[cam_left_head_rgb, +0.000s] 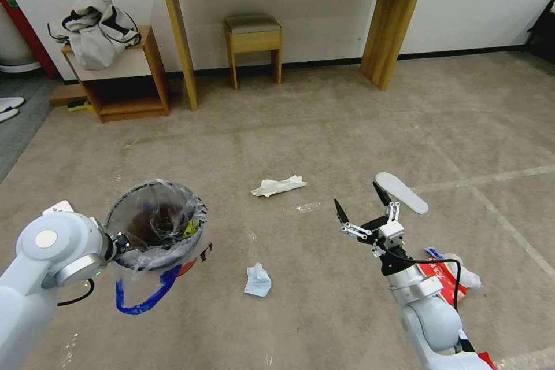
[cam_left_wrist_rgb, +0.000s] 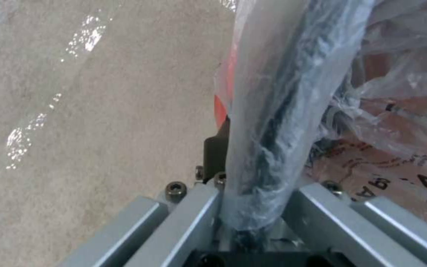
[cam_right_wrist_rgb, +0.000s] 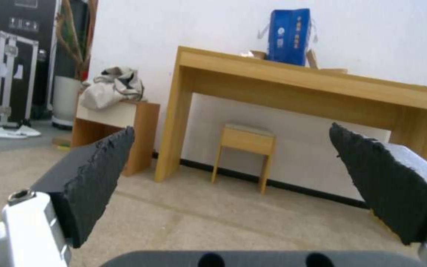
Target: Pick up the trash bin and place the garbage on the floor into it.
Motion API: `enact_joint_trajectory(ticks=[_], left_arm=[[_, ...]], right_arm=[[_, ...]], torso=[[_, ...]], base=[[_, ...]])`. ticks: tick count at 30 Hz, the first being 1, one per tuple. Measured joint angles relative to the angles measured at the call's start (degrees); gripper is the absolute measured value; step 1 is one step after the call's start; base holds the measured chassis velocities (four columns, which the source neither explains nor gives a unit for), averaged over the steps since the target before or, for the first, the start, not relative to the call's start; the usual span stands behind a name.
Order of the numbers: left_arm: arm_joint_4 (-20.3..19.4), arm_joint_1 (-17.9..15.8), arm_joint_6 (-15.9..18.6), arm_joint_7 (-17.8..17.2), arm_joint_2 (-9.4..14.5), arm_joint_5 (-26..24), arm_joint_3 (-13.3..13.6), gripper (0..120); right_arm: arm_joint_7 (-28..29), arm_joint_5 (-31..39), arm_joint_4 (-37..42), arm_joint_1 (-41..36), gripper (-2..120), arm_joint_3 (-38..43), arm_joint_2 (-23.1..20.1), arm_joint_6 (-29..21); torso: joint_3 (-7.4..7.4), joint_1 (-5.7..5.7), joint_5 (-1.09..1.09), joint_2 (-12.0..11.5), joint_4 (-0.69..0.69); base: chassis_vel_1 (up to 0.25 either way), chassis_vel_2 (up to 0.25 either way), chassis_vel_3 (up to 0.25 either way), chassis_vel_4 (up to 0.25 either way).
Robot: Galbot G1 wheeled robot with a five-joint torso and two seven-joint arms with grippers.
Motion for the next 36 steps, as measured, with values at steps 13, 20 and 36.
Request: enact_joint_trajectory(ticks=[13,20,36], left_arm=[[0.81,1.34,0.02,0.05,0.93,0.42,-3.16,0],[2.14,2.15,0.08,0.36,0.92,2.57,-4.70,0],[5.70,3.49,0.75,1.31,0.95,5.25,-7.55,0]], right_arm=[[0.02,3.34,-1.77,5.46,100,-6.01,-3.82,-1.51],[0.49,8.72,-5.76,14.96,100,-14.90,-11.07,-3.07],[-1.19,22.64,-21.63,42.95,100,-47.32,-13.84,-7.93]], torso=[[-0.01,0.00,0.01,0.00,0.00],[0.00,0.00,0.00,0.00,0.01],[0.00,0.00,0.00,0.00,0.01]], base=[[-0.025,0.028,0.023,-0.028],[0.000,0.000,0.000,0.000],[0.000,0.000,0.000,0.000]])
